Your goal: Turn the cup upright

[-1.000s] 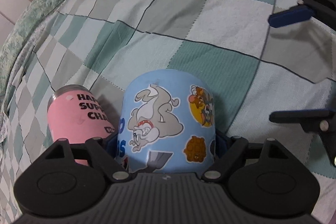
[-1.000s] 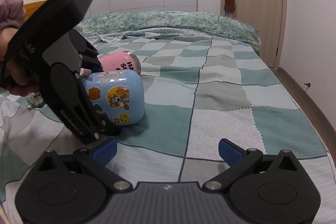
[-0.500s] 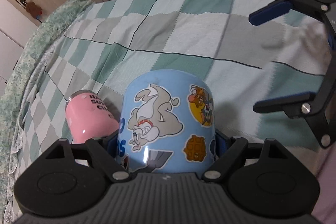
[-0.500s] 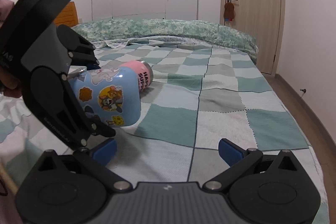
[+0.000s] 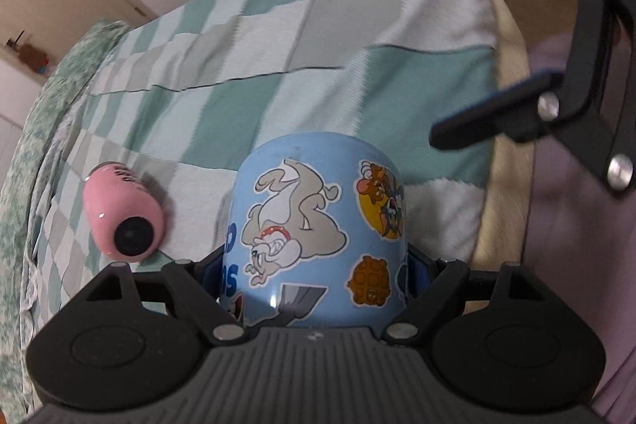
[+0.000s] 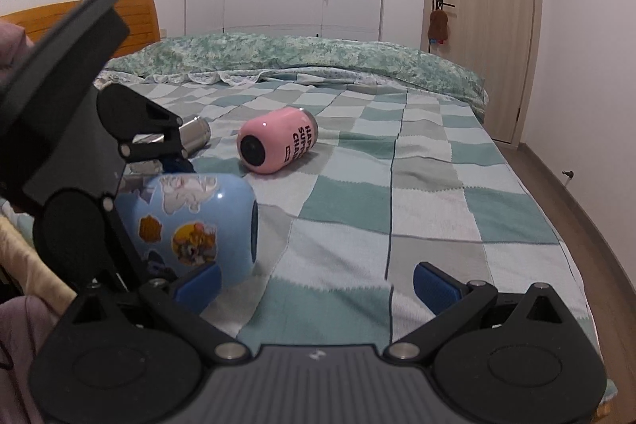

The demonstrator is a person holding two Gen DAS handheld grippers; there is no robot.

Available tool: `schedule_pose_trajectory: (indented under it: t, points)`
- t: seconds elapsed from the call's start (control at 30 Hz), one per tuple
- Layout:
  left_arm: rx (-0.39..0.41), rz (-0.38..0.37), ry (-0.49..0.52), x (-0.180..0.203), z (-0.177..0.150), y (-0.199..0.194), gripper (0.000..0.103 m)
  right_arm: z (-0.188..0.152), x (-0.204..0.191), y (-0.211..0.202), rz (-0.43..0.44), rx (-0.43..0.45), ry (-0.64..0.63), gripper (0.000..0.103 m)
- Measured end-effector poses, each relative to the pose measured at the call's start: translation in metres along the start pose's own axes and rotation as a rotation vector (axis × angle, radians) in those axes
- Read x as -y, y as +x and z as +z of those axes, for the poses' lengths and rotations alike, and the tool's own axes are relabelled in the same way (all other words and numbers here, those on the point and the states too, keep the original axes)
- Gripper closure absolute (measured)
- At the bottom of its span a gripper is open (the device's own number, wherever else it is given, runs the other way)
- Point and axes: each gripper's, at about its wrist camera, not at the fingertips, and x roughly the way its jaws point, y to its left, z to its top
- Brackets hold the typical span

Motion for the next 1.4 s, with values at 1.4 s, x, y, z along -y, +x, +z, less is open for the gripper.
schedule_pose_trajectory:
  t: [1.4]
  points:
    - [0.193,0.318,-1.075,-0.006,-0.167,-0.083,0.000,0.054,-0.146,0.074,0.371,-0.405,-1.140,0.000]
